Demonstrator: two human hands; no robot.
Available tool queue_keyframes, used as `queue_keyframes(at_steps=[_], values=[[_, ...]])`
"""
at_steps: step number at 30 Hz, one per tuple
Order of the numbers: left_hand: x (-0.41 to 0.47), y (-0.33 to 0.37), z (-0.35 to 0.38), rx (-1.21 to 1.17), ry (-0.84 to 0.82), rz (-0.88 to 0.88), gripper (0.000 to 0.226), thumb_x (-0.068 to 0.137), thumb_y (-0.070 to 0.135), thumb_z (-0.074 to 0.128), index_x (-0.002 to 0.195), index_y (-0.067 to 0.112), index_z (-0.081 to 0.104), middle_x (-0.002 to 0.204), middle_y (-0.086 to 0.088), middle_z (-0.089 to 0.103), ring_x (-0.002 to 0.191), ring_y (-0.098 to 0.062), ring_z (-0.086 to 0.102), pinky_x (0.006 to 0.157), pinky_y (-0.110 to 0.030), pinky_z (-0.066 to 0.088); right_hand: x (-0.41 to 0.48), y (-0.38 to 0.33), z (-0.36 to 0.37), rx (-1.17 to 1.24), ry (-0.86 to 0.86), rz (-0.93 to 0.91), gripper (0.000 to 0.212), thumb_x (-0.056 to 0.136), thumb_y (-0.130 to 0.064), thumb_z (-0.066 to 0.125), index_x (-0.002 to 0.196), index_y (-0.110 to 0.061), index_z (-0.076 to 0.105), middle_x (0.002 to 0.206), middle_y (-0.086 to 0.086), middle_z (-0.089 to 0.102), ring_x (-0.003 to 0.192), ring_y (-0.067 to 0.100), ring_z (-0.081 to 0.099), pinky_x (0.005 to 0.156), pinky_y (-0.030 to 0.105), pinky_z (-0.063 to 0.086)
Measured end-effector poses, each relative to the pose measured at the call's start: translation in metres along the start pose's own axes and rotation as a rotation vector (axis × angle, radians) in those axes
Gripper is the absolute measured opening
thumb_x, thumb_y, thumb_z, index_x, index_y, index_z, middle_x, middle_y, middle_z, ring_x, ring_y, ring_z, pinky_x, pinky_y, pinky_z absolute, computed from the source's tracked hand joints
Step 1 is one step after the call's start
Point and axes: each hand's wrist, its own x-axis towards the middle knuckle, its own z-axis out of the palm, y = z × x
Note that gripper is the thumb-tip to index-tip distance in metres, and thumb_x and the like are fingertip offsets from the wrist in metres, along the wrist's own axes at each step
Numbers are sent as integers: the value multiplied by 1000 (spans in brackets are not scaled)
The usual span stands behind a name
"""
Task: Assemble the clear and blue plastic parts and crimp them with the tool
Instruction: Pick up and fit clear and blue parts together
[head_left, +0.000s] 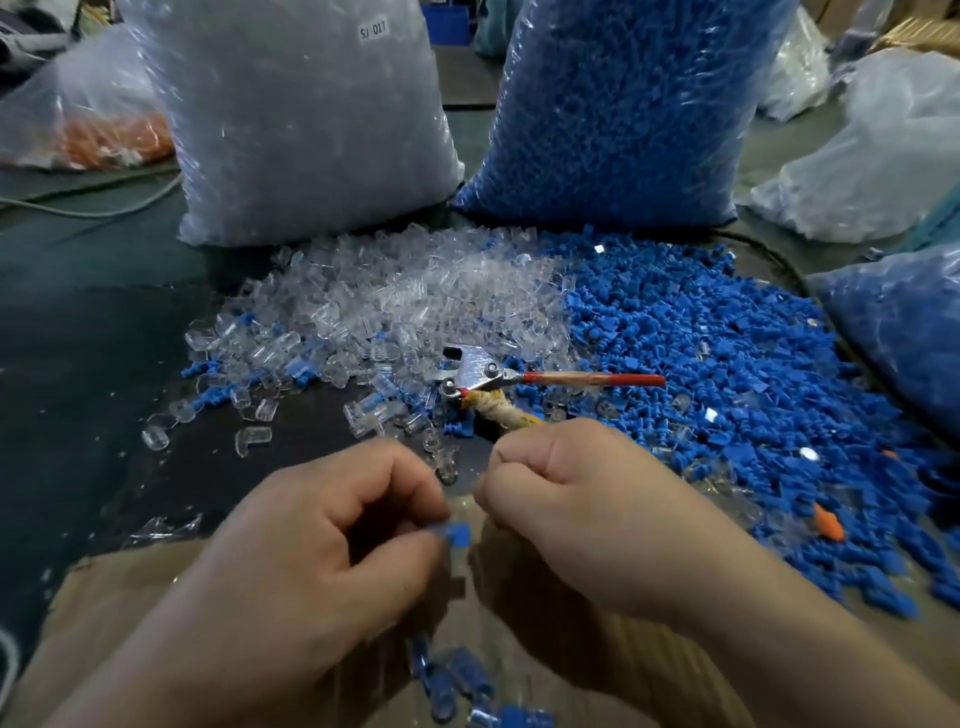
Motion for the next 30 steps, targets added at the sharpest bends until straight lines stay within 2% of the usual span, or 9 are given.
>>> queue_keyframes(at_steps=[3, 6, 10, 12, 14, 17, 24, 27, 30], values=[[1, -2, 1, 125, -135, 33, 12, 75, 44, 69, 87, 42, 66, 81, 19, 68, 73, -6, 65, 61, -20, 51, 0, 7, 5, -335, 170, -54, 31, 89, -49, 50, 74, -23, 51, 67, -10, 56, 63, 7, 52, 55, 32, 40], [2, -2, 5, 200, -186, 113, 12, 75, 49, 62, 84, 41, 64, 87, 19, 64, 80, -4, 64, 63, -18, 48, 0, 9, 15, -469, 205, -144, 23, 91, -53, 48, 99, -31, 49, 98, -12, 59, 86, 19, 58, 70, 36, 47], [4, -12, 3, 365, 126, -39, 17, 82, 61, 53, 92, 49, 59, 98, 36, 59, 85, 13, 59, 51, -15, 44, 6, 13, 18, -575, 226, -160, 37, 93, -55, 45, 125, -36, 44, 123, -11, 56, 96, 23, 61, 69, 37, 47], [7, -20, 3, 426, 270, -181, 31, 76, 67, 50, 96, 45, 56, 87, 24, 64, 73, 4, 60, 53, -22, 45, 10, 15, 18, -616, 251, -172, 39, 94, -55, 43, 128, -36, 41, 124, -8, 56, 98, 24, 61, 64, 35, 41], [11, -24, 6, 529, 285, -280, 50, 70, 75, 47, 108, 44, 53, 77, 14, 59, 69, -1, 56, 57, -29, 46, 16, 16, 20, -655, 245, -173, 45, 95, -54, 43, 135, -35, 35, 121, -2, 55, 97, 26, 60, 62, 34, 37], [14, -22, 12, 682, 236, -307, 67, 72, 80, 46, 127, 43, 50, 94, 20, 53, 83, -4, 55, 64, -28, 47, 24, 16, 26, -696, 229, -179, 42, 97, -46, 42, 136, -34, 33, 108, 4, 51, 83, 30, 60, 54, 34, 34], [18, -17, 19, 611, 189, -214, 23, 90, 52, 57, 108, 41, 65, 94, 22, 52, 87, -2, 52, 70, -25, 44, 33, 20, 30, -685, 228, -194, 15, 100, -37, 45, 108, -25, 50, 97, 0, 51, 79, 28, 59, 53, 35, 29], [17, -18, 19, 556, 220, -188, 15, 89, 50, 58, 99, 42, 65, 91, 22, 55, 83, 0, 53, 68, -25, 44, 33, 21, 29, -661, 237, -204, 6, 100, -26, 46, 104, -25, 51, 88, -3, 42, 77, 26, 57, 51, 35, 25], [16, -20, 20, 414, 285, -197, 7, 86, 50, 59, 87, 44, 61, 87, 21, 55, 81, 4, 53, 64, -22, 41, 30, 21, 27, -601, 262, -230, 7, 101, -31, 42, 103, -26, 48, 93, -4, 50, 71, 23, 47, 55, 35, 30]])
